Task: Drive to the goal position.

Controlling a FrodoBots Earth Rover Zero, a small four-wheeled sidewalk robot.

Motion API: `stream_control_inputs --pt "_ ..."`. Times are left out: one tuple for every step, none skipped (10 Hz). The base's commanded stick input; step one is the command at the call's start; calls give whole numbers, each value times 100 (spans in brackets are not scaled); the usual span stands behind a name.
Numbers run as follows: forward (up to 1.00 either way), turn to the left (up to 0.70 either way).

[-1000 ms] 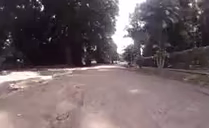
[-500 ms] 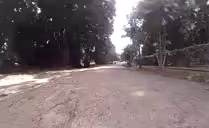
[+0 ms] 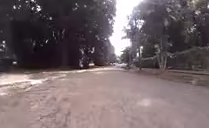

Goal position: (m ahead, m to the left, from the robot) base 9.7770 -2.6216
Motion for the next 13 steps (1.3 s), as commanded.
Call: stream_control_inputs --pt "70 0" --pt "70 0" --pt "70 0" --pt "70 7" --pt "70 35" --pt "70 35" --pt "70 21" --pt "70 5" --pt "70 0" --pt "70 0" --pt "70 0" --pt "70 0" --pt "70 0"
